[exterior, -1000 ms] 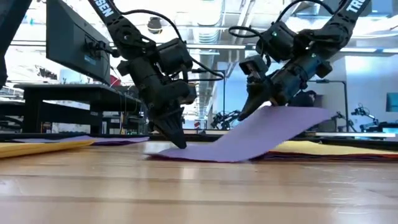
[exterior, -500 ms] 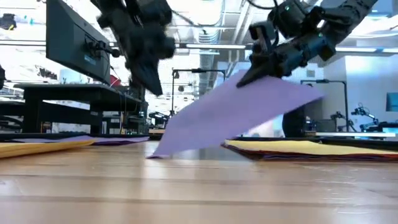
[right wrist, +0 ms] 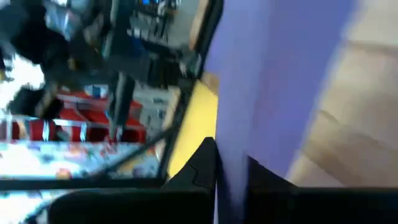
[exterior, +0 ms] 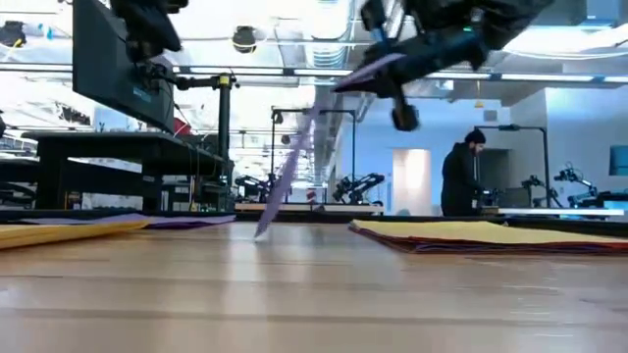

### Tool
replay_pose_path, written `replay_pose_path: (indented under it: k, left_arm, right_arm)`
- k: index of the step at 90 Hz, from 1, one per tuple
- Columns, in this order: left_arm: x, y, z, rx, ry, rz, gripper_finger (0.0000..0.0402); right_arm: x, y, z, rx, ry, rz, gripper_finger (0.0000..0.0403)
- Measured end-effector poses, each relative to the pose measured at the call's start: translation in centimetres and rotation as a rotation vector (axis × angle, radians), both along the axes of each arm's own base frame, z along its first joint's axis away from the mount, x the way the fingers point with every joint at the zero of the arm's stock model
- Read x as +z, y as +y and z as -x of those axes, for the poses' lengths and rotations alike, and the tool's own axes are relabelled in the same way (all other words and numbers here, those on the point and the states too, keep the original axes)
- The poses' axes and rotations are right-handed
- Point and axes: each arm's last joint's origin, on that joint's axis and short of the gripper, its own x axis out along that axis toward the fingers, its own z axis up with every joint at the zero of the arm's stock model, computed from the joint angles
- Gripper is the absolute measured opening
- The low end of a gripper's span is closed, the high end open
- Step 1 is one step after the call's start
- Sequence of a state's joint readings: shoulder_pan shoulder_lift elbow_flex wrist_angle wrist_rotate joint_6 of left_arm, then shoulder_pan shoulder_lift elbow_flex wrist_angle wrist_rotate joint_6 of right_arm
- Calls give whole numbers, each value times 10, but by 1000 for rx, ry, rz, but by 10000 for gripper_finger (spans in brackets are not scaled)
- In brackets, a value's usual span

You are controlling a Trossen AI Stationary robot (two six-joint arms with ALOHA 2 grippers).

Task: Organize paper
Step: Stack the purple paper on top of the other purple paper

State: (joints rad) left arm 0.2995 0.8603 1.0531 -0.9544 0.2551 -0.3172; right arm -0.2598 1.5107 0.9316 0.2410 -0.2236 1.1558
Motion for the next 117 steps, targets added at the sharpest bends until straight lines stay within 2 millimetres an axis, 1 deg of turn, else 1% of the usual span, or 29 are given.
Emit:
replay_pose_path:
  k: [6, 13, 29, 38, 49, 55, 60, 69, 79, 85, 90, 96, 117]
  left_arm:
    - [0, 0, 9, -45, 0, 46, 0]
    - [0, 0, 17, -77, 9, 31, 0]
    - [-2, 1, 29, -203, 35, -132, 0]
    - [-1, 2, 34, -231, 30, -223, 0]
    - [4, -1, 41, -229, -10, -274, 0]
    - [6, -3, 48, -209, -25, -307, 0]
    - [8, -5, 54, -184, -34, -336, 0]
    - [10, -8, 65, -133, -43, -387, 0]
    - [12, -10, 74, -61, -48, -419, 0]
    - [13, -11, 77, -33, -52, -422, 0]
    - [13, -11, 78, -25, -51, -419, 0]
    - [12, -11, 78, -22, -44, -411, 0]
    - [12, -10, 77, -24, -42, -412, 0]
  right_arm:
    - [4, -11, -20, -21, -9, -2, 0]
    - [9, -25, -48, -36, -31, 3, 0]
    - [12, -57, -118, -40, -96, 0, 0]
    - [11, -77, -155, 7, -162, 28, 0]
    - [8, -100, -190, 81, -290, 65, 0]
    - [0, -110, -205, 98, -335, 47, 0]
    - [-10, -117, -214, 93, -363, 28, 0]
    - [-33, -126, -227, 79, -356, -42, 0]
    - [-62, -127, -235, 54, -290, -162, 0]
    - [-76, -125, -237, 33, -245, -198, 0]
    - [-82, -123, -238, 23, -196, -214, 0]
    - [-89, -120, -238, 1, -126, -195, 0]
    - [-102, -120, -233, 1, 17, -123, 0]
